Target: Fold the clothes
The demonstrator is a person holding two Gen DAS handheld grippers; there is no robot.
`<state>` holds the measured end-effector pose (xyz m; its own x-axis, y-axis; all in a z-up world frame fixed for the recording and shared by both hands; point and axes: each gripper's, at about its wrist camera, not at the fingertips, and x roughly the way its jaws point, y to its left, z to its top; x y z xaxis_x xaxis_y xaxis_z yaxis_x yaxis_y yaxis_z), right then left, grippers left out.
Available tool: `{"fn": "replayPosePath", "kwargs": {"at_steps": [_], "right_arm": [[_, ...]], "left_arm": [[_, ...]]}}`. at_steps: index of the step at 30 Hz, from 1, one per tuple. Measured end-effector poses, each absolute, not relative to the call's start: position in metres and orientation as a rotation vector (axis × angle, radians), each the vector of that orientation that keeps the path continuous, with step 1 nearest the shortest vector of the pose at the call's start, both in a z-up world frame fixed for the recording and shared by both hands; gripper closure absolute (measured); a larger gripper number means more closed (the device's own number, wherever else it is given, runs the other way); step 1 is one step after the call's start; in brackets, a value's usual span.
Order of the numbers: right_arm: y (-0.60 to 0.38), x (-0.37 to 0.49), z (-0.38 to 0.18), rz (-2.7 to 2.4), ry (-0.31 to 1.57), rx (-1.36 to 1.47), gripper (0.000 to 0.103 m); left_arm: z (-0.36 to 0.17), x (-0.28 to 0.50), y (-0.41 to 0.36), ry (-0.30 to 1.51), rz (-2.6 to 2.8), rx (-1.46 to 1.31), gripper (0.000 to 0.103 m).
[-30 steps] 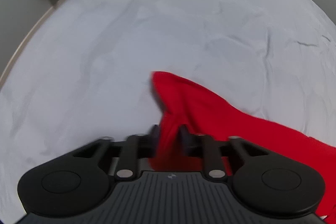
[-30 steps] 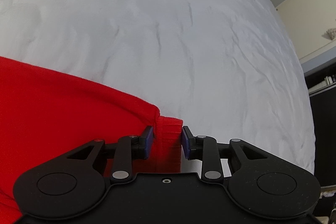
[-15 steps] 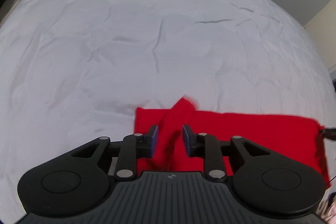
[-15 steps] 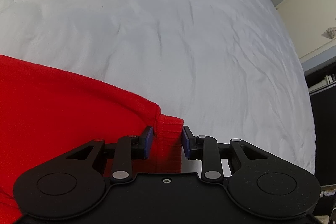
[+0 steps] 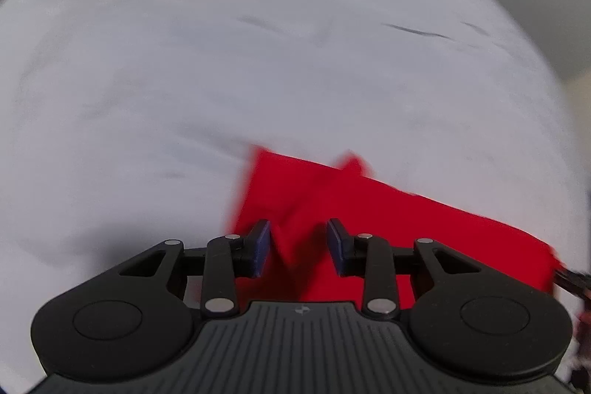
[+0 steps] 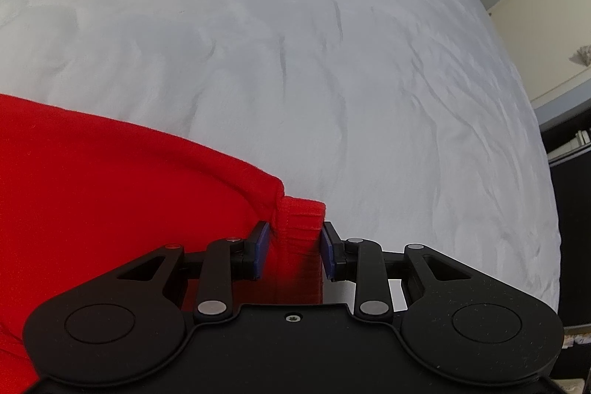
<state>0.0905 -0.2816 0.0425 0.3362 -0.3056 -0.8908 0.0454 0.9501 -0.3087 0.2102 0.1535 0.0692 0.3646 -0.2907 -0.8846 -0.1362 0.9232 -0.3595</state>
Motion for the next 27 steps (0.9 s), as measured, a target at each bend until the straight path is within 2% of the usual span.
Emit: {"fn": "replayPosePath", "kwargs": {"at_steps": [4, 10, 14, 23, 24, 25, 27], "right_arm": [[-0.286, 0.096, 0.04, -0.223, 1.211, -0.233, 0.074], [-0.299, 0.11, 0.039, -0.179, 1.215, -0.213, 0.072], [-0.32, 0.113, 0.045, -0.161, 1.206, -0.167, 0.06], [-0.343, 0.104, 0.047, -0.171, 1.186, -0.09, 0.059], [-0.344, 0.104, 0.046, -0.166, 1.186, -0.09, 0.059], [-0.346, 0.105, 0.044, -0.16, 1.187, -0.09, 0.059], [-0.346, 0.105, 0.042, -0.145, 1.19, -0.102, 0.058]], "left_arm": [[0.071, 0.211, 0.127, 1.241, -0.216, -0.361, 0.072], [0.079, 0.214, 0.126, 1.204, -0.138, -0.297, 0.07], [0.074, 0.212, 0.116, 1.219, -0.14, -0.274, 0.066], [0.044, 0.217, 0.057, 1.273, -0.082, -0.041, 0.065], [0.041, 0.216, 0.052, 1.277, -0.071, -0.008, 0.072], [0.042, 0.215, 0.05, 1.273, -0.05, 0.028, 0.084], [0.045, 0.214, 0.052, 1.268, -0.03, 0.05, 0.095]]}}
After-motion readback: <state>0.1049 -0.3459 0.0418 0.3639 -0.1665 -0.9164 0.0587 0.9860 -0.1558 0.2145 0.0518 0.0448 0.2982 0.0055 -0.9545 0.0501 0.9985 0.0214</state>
